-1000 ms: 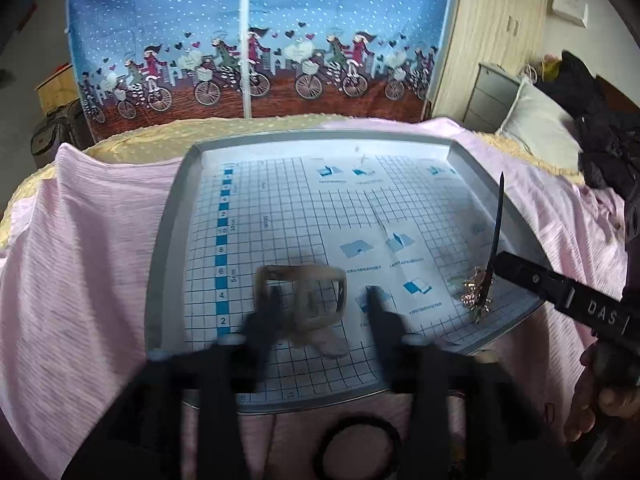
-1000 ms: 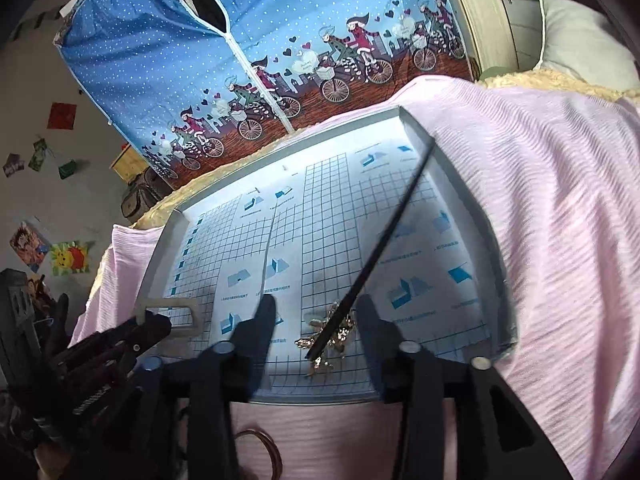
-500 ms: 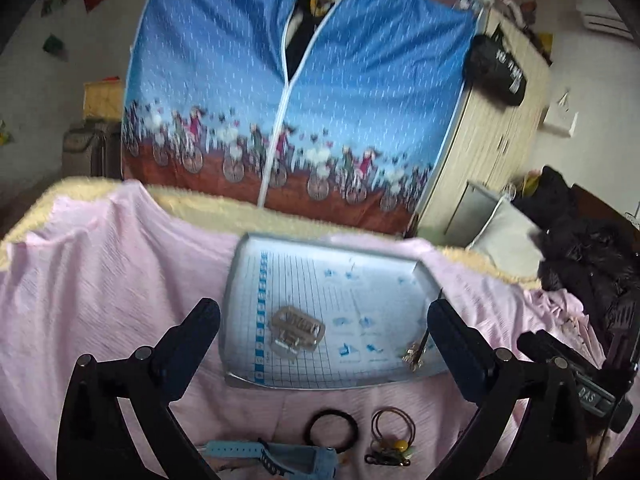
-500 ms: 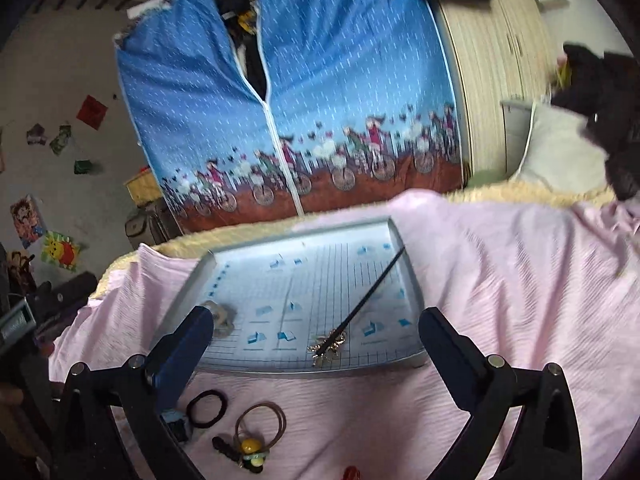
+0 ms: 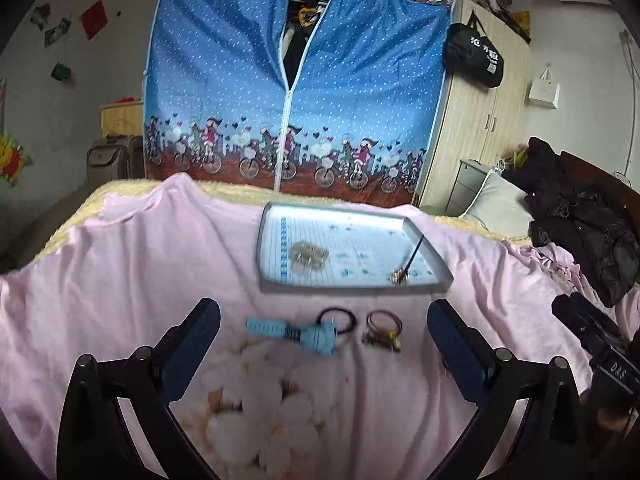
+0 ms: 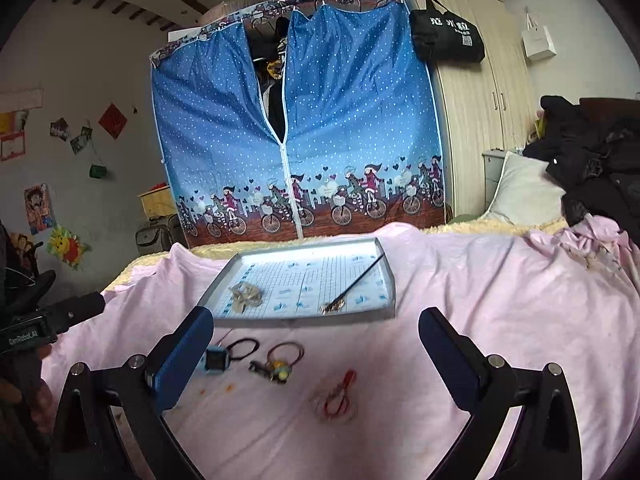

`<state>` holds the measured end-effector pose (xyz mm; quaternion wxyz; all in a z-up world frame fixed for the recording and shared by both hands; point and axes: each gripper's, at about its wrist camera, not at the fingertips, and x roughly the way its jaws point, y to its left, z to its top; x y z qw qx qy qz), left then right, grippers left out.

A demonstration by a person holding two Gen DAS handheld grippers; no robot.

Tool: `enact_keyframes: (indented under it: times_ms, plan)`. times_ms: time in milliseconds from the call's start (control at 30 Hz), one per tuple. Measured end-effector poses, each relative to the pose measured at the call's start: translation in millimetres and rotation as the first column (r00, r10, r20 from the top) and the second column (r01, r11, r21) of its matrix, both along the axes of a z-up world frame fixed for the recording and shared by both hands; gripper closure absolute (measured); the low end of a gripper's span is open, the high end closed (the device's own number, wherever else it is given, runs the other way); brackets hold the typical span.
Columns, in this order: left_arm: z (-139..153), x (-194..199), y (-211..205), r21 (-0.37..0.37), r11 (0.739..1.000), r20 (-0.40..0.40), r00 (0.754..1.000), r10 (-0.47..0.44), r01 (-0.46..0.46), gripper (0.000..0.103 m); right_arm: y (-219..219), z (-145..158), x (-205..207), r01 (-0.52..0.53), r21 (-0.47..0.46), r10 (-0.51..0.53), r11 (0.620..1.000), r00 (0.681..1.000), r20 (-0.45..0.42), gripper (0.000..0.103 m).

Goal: Organize jewelry
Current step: 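Open both tools to release clip and hairpin in the tray, then withdraw, then grasp the blue smartwatch with the left tool while the right tool reaches the silver hoop earrings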

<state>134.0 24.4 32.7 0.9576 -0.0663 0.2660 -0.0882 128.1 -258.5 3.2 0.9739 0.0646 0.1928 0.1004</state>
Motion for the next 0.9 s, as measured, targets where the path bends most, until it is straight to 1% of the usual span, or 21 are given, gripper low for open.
enact_keyframes:
  times_ms: [67, 200, 267, 333, 400, 467, 500, 567, 700, 800, 900]
  plan:
    - [-6, -11, -1, -0.005, 1.0, -0.025, 1.0, 0.001, -0.002, 0.001, 4, -7, -13, -0.006, 0.004, 0.007, 1.0, 0.999, -0.035, 0.0]
    - [-19, -27, -10, 0.049, 0.999, -0.084, 0.996, 0.005, -0.001, 0.001, 9, -27, -30, -0.002, 0.012, 0.003, 1.0, 0.991, -0.137, 0.0]
    - [-24, -31, -15, 0.063, 0.998, -0.107, 0.994, -0.001, 0.008, 0.001, 12, -36, -33, 0.009, 0.009, -0.007, 1.0, 0.982, -0.19, 0.0]
    - [-31, -31, -16, 0.066, 0.998, -0.139, 0.99, -0.004, 0.014, 0.001, 15, -47, -29, 0.019, -0.01, -0.021, 1.0, 0.966, -0.259, 0.0]
    - [-39, -26, -16, 0.07, 0.997, -0.185, 0.983, -0.01, 0.024, 0.001, 13, -53, -22, 0.022, -0.002, -0.022, 1.0, 0.95, -0.31, 0.0]
    - [-48, -18, -18, 0.084, 0.996, -0.242, 0.97, -0.013, 0.034, 0.001, 12, -58, -19, 0.028, 0.012, -0.021, 1.0, 0.937, -0.35, 0.0]
    - [-51, -14, -19, 0.087, 0.996, -0.266, 0.964, -0.012, 0.036, 0.001, 10, -62, -13, 0.028, 0.021, -0.018, 0.999, 0.922, -0.388, 0.0]
    - [-59, -6, -17, 0.072, 0.996, -0.312, 0.95, -0.021, 0.046, 0.001, 8, -71, -9, 0.031, 0.038, -0.011, 0.999, 0.898, -0.439, 0.0]
    - [-72, 15, -16, 0.047, 0.996, -0.412, 0.91, -0.05, 0.076, 0.001, 2, -79, 7, 0.028, 0.085, 0.02, 0.996, 0.855, -0.519, 0.0]
    - [-74, 32, -16, 0.048, 0.993, -0.453, 0.888, -0.073, 0.106, 0.001, 0, -84, 25, 0.013, 0.113, 0.053, 0.993, 0.827, -0.56, 0.0]
    - [-73, 51, -18, 0.064, 0.988, -0.467, 0.88, -0.092, 0.137, 0.001, 2, -88, 47, -0.007, 0.119, 0.077, 0.993, 0.8, -0.595, 0.0]
